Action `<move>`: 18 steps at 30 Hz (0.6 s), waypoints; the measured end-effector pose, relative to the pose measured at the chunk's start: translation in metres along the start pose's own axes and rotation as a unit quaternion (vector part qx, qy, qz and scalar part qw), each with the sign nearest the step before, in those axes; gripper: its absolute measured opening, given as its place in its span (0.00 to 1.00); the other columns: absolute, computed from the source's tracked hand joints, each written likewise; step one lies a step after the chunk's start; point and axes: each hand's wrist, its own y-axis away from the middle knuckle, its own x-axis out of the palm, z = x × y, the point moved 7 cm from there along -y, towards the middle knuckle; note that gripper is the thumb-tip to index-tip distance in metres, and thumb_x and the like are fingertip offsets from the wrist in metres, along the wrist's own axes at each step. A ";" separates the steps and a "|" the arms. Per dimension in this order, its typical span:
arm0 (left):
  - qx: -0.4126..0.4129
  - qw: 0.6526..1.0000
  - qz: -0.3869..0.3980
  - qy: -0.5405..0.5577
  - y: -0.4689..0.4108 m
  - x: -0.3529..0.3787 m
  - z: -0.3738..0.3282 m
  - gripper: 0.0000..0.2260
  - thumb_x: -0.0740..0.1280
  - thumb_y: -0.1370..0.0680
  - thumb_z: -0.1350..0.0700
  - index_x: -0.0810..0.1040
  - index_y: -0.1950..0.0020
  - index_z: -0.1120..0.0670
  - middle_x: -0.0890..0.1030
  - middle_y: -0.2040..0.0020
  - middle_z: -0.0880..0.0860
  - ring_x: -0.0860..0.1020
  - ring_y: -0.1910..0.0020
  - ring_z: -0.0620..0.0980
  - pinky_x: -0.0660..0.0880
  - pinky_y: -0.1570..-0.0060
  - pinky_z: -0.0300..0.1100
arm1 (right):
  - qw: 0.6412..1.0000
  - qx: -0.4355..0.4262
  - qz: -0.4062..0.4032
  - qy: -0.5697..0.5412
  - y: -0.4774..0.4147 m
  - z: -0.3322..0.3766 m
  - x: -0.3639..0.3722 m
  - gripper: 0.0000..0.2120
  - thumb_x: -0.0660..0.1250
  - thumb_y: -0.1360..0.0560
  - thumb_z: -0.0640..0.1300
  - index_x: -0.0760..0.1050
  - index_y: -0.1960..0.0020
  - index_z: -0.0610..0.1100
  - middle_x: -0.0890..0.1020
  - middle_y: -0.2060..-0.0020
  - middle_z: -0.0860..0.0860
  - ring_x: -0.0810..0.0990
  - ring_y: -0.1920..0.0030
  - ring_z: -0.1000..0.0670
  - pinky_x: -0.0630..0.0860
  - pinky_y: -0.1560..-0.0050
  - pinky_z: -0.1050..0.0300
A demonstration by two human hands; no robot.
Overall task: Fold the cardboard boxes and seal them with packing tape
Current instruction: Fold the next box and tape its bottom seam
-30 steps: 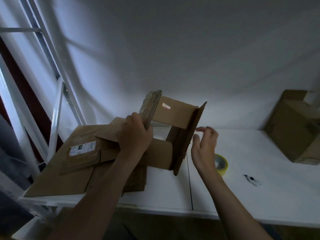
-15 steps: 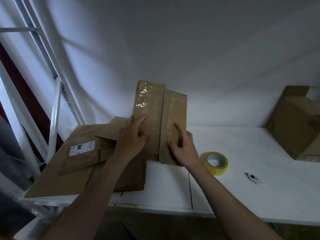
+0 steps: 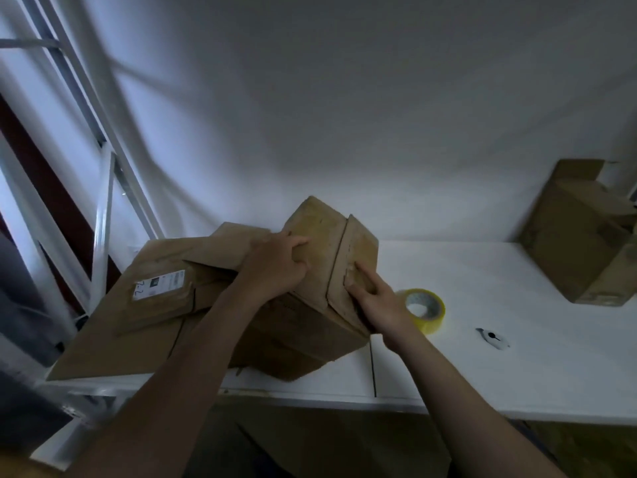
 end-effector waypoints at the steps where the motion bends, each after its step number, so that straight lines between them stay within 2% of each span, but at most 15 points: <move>1: -0.011 1.000 0.002 -0.011 0.003 0.001 0.005 0.22 0.65 0.20 0.50 0.70 0.25 0.43 0.65 0.22 0.51 0.64 0.26 0.58 0.64 0.27 0.59 | 1.000 0.005 0.012 -0.001 0.002 -0.005 0.009 0.29 0.67 0.22 0.60 0.64 0.23 0.63 0.71 0.26 0.52 0.75 0.32 0.48 0.74 0.31 0.45; 3: -0.034 0.999 -0.005 0.022 0.008 0.000 0.015 0.22 0.66 0.20 0.52 0.70 0.25 0.43 0.64 0.22 0.49 0.61 0.24 0.58 0.62 0.27 0.59 | 1.000 -0.015 0.020 0.007 0.003 -0.006 0.020 0.29 0.67 0.21 0.60 0.63 0.23 0.61 0.70 0.25 0.50 0.74 0.30 0.48 0.73 0.30 0.47; 6: -0.044 0.995 -0.030 0.084 0.008 -0.005 0.019 0.23 0.68 0.20 0.54 0.70 0.26 0.43 0.66 0.23 0.48 0.63 0.25 0.57 0.65 0.27 0.59 | 0.997 -0.060 -0.005 0.039 -0.002 0.006 0.013 0.26 0.66 0.20 0.59 0.66 0.23 0.60 0.73 0.28 0.48 0.75 0.33 0.50 0.72 0.33 0.54; 8: -0.037 0.992 -0.041 0.111 0.008 -0.004 0.014 0.24 0.69 0.21 0.54 0.70 0.25 0.44 0.67 0.23 0.48 0.66 0.26 0.55 0.67 0.27 0.58 | 0.990 -0.074 -0.038 0.114 -0.006 0.019 -0.006 0.25 0.65 0.21 0.62 0.68 0.25 0.64 0.73 0.31 0.46 0.76 0.34 0.45 0.71 0.32 0.51; 9: -0.035 0.989 -0.043 0.137 0.008 -0.001 0.010 0.24 0.70 0.21 0.54 0.70 0.25 0.45 0.67 0.23 0.48 0.67 0.27 0.53 0.67 0.28 0.54 | 0.984 -0.071 -0.046 0.155 -0.009 0.026 -0.017 0.25 0.64 0.22 0.64 0.68 0.26 0.65 0.72 0.32 0.45 0.75 0.34 0.42 0.70 0.30 0.48; 11: -0.027 0.981 -0.040 0.189 0.008 0.010 0.001 0.23 0.69 0.20 0.55 0.71 0.25 0.46 0.68 0.25 0.48 0.68 0.28 0.51 0.68 0.34 0.43 | 0.972 -0.055 -0.045 0.223 -0.012 0.036 -0.037 0.26 0.62 0.22 0.66 0.65 0.25 0.65 0.70 0.31 0.44 0.74 0.34 0.38 0.69 0.29 0.42; 13: -0.025 0.976 -0.025 0.216 0.006 0.024 -0.004 0.22 0.69 0.19 0.55 0.72 0.26 0.46 0.68 0.26 0.48 0.68 0.28 0.51 0.67 0.39 0.40 | 0.960 -0.037 -0.040 0.274 -0.013 0.037 -0.051 0.27 0.61 0.22 0.66 0.62 0.24 0.66 0.68 0.31 0.43 0.74 0.36 0.36 0.70 0.30 0.39; 16: -0.037 0.975 -0.005 0.221 0.004 0.045 0.004 0.22 0.69 0.20 0.54 0.72 0.26 0.44 0.68 0.25 0.49 0.67 0.26 0.52 0.67 0.33 0.44 | 0.958 -0.027 -0.034 0.284 -0.011 0.023 -0.049 0.26 0.62 0.21 0.64 0.63 0.24 0.65 0.67 0.30 0.43 0.74 0.35 0.35 0.68 0.29 0.40; 18: -0.053 0.977 -0.006 0.204 0.004 0.052 0.020 0.21 0.70 0.20 0.51 0.73 0.28 0.41 0.68 0.25 0.49 0.65 0.25 0.55 0.66 0.27 0.52 | 0.961 -0.050 -0.042 0.270 -0.012 0.016 -0.039 0.24 0.65 0.21 0.62 0.67 0.26 0.64 0.68 0.30 0.44 0.73 0.33 0.36 0.67 0.27 0.42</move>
